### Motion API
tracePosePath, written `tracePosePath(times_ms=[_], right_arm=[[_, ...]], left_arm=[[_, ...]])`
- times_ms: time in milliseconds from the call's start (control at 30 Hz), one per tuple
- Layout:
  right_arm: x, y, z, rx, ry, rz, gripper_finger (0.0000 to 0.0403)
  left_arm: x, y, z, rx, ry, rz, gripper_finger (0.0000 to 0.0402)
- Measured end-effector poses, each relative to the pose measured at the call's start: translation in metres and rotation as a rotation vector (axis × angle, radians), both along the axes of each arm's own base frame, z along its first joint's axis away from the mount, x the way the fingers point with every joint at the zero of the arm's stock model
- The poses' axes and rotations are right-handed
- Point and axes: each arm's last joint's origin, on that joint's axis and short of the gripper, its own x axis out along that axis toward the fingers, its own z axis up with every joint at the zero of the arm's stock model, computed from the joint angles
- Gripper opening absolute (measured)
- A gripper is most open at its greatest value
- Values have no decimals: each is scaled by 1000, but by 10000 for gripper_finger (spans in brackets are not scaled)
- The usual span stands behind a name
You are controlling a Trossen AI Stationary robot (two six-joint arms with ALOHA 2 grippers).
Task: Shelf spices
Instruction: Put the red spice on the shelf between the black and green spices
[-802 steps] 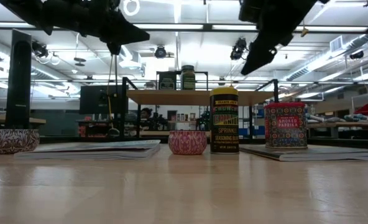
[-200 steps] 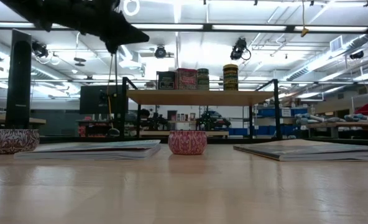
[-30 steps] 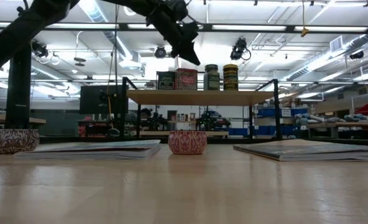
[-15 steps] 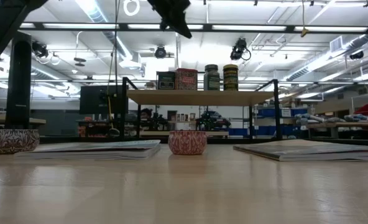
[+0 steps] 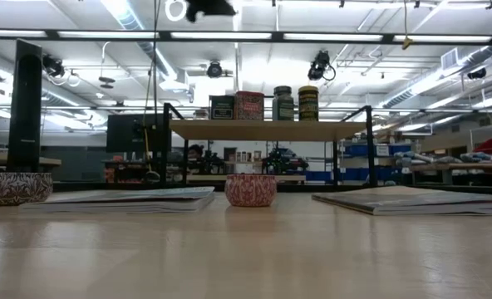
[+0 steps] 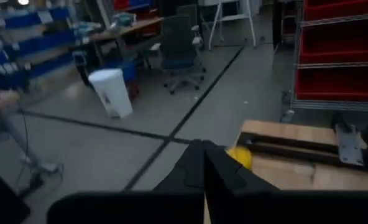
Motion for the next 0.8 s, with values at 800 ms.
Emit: tracePosePath(times_ms=[800], right_arm=[[2,2,6,2,-73,-4,0]], left_arm=[[12,-25,-158,-205,213,17,0]])
